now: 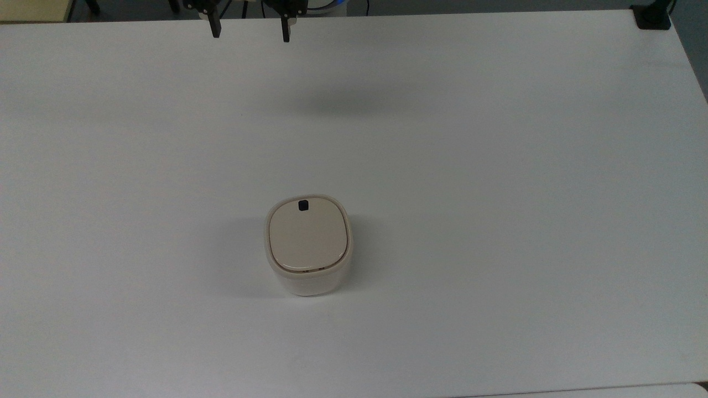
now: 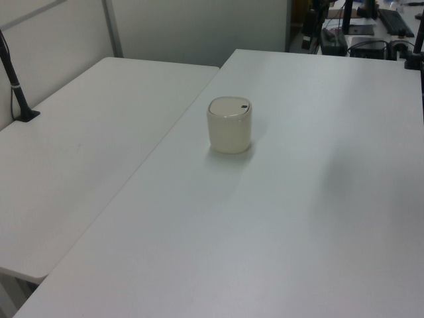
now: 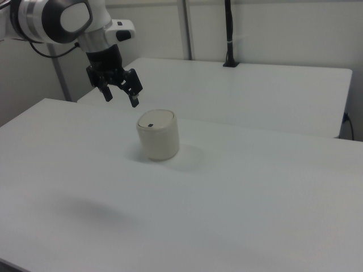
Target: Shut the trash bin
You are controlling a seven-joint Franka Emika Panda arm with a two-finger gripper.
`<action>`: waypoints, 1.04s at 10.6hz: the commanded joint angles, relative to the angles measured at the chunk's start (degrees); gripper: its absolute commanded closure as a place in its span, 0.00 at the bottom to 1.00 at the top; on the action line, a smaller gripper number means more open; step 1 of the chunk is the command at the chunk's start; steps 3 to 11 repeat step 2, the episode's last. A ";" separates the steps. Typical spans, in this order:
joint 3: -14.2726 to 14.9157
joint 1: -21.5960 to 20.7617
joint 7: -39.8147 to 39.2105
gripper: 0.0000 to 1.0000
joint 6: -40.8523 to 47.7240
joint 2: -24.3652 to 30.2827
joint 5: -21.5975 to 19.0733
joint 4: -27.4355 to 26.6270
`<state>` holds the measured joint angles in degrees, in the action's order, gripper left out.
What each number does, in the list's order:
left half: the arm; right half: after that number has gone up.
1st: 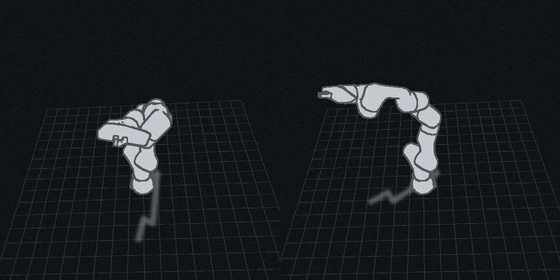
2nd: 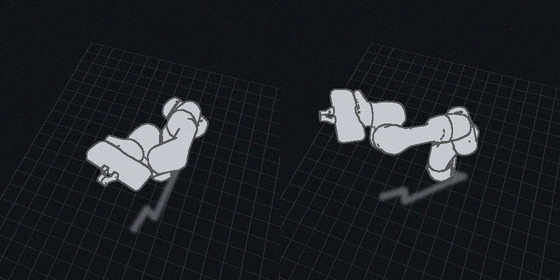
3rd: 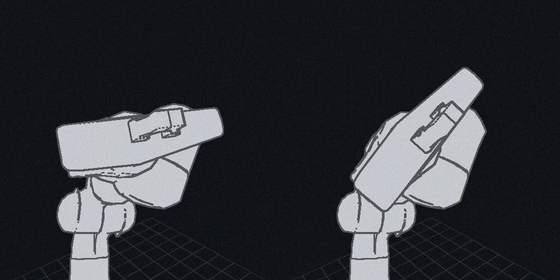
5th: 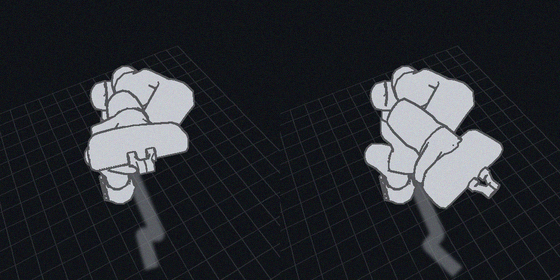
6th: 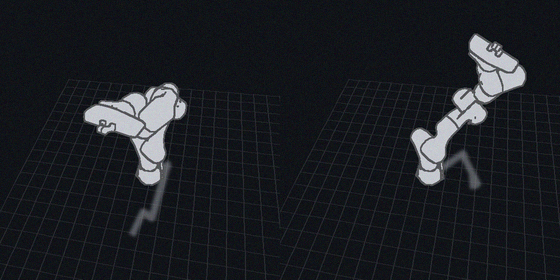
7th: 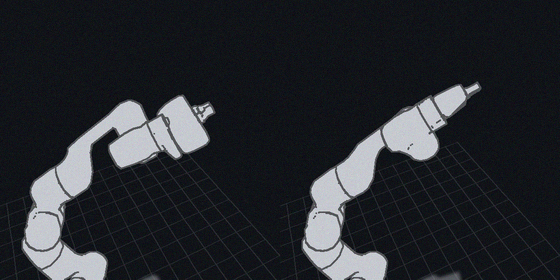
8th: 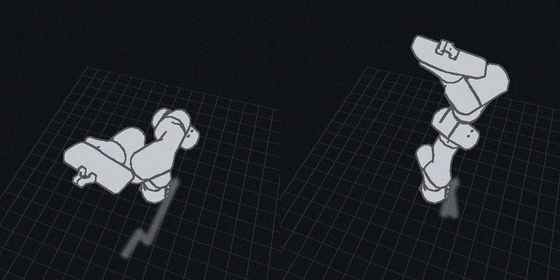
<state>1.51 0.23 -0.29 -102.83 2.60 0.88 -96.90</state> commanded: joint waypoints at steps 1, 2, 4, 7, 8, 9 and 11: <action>-0.46 0.12 -1.55 0.00 1.23 0.04 0.79 0.13; -0.46 0.03 -1.38 0.00 1.23 0.04 0.79 0.13; -0.46 0.03 -1.38 0.00 1.23 0.04 0.79 0.13; -0.46 0.03 -1.38 0.00 1.23 0.04 0.79 0.13; -0.46 0.03 -1.38 0.00 1.23 0.04 0.79 0.13; -0.46 0.03 -1.38 0.00 1.23 0.04 0.79 0.13; -0.46 0.03 -1.38 0.00 1.23 0.04 0.79 0.13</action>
